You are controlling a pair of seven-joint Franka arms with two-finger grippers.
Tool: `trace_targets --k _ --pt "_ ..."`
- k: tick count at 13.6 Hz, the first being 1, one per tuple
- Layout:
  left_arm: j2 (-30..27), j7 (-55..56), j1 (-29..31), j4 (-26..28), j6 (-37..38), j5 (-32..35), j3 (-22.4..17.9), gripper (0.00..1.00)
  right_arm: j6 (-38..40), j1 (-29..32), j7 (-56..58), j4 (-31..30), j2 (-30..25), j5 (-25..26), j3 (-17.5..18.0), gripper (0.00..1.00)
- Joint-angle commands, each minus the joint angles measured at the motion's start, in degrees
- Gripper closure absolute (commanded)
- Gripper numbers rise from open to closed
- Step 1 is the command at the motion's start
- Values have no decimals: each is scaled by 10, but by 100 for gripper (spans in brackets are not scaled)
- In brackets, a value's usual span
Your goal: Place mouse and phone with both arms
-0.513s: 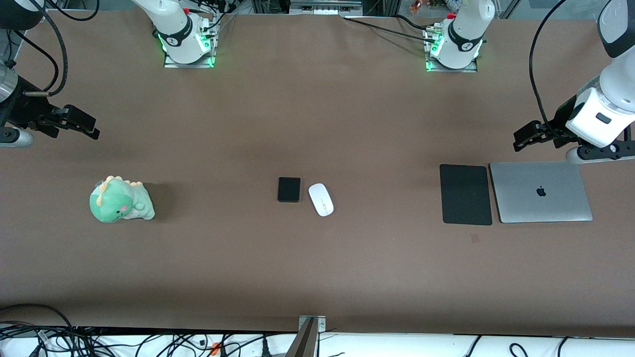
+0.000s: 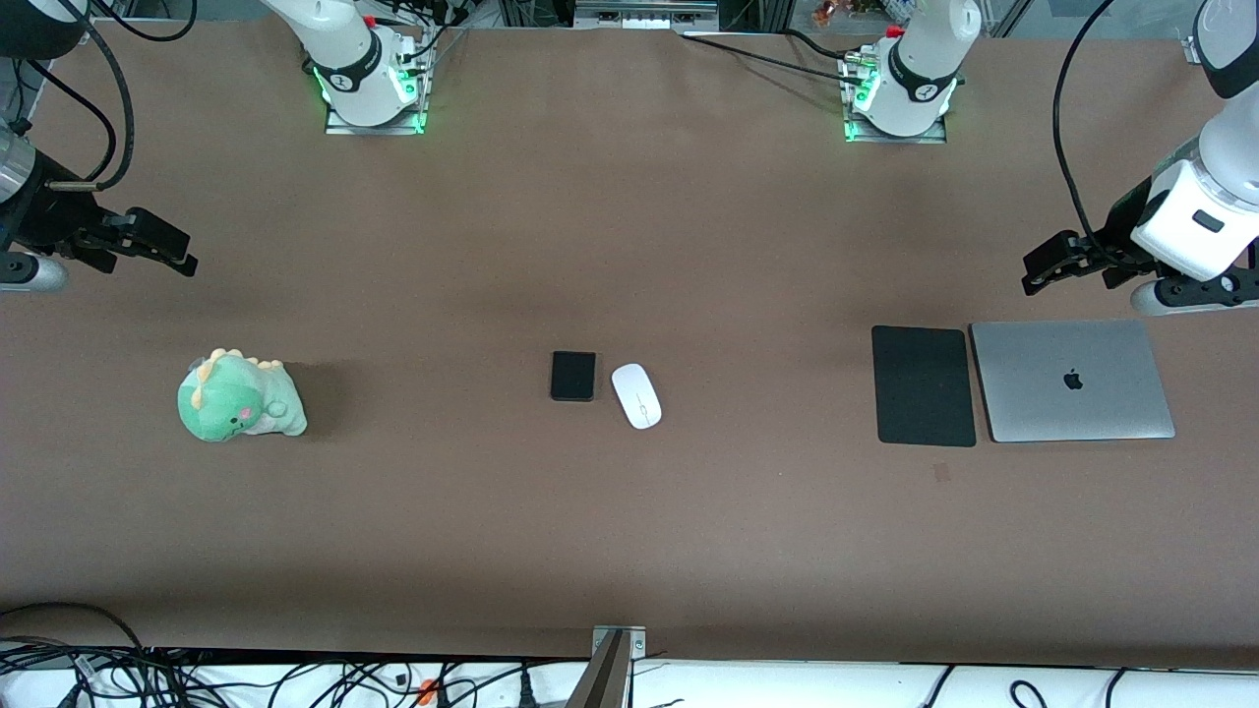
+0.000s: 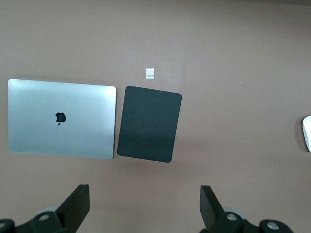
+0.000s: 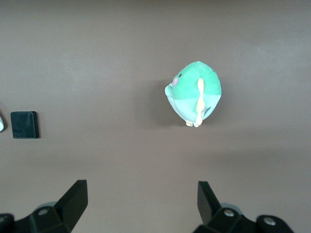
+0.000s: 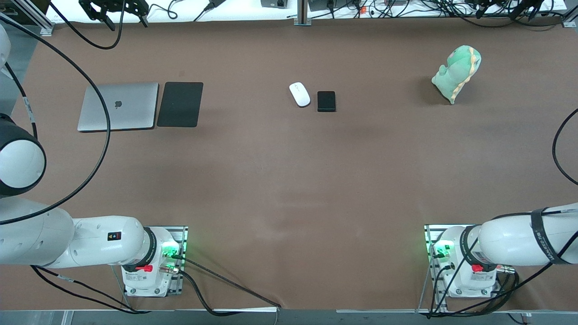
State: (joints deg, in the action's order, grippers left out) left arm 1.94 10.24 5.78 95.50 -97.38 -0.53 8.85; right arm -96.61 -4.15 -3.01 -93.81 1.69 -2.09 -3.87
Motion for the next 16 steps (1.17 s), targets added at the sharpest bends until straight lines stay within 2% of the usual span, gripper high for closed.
trace_targets --k 1,16 --pt "-5 -13 7 -6 13 -11 0 0 11 2 7 2 -8 0 3 0" --pt "-5 -27 25 -8 12 -28 0 0 11 0 6 2 -8 1 4 0"
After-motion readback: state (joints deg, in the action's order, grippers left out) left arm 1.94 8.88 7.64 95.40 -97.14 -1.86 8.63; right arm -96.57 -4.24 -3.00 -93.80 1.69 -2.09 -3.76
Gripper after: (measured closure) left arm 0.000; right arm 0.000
